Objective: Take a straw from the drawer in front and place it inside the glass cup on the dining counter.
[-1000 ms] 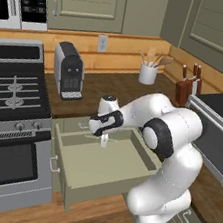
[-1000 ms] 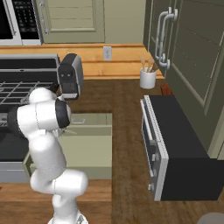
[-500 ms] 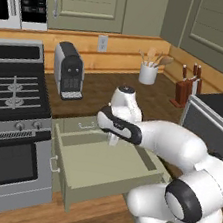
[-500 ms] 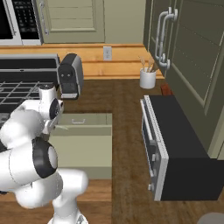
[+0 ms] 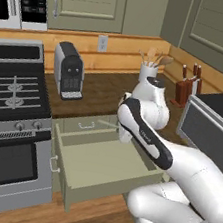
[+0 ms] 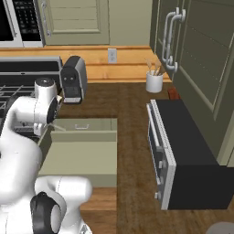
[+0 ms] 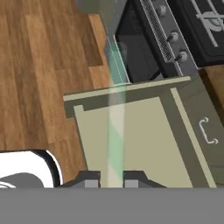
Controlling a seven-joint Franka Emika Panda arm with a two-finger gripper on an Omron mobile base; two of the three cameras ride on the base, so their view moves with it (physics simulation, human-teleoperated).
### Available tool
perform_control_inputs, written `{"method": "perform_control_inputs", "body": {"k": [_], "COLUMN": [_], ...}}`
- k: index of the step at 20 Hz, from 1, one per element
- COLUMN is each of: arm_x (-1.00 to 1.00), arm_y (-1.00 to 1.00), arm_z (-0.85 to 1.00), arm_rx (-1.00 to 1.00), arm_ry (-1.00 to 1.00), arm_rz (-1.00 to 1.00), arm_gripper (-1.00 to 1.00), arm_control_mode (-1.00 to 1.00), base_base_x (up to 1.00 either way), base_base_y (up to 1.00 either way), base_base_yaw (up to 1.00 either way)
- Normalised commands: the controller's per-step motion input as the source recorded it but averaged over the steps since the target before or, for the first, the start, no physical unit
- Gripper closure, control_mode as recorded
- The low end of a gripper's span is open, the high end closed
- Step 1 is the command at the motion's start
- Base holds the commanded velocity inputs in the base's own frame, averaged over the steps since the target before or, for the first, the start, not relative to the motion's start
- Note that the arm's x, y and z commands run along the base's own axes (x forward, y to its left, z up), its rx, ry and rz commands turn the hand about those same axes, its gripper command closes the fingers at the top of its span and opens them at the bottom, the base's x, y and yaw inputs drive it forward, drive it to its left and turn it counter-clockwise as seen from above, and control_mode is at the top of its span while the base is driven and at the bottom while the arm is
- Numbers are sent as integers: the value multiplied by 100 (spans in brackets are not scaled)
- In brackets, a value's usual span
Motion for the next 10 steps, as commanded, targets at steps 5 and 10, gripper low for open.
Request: {"method": "perform_control_inputs", "body": {"k": [5, 10], "arm_x": [-29, -46], "arm_y": [-13, -7], "arm_z": [100, 85], "arm_rx": [17, 15], "arm_ry": [1, 1], "arm_rz": [-1, 0], "arm_gripper": [100, 100], "arm_control_mode": [-100, -100], "base_base_x": [0, 0], "base_base_y": [0, 0], "base_base_yaw": [0, 0]}}
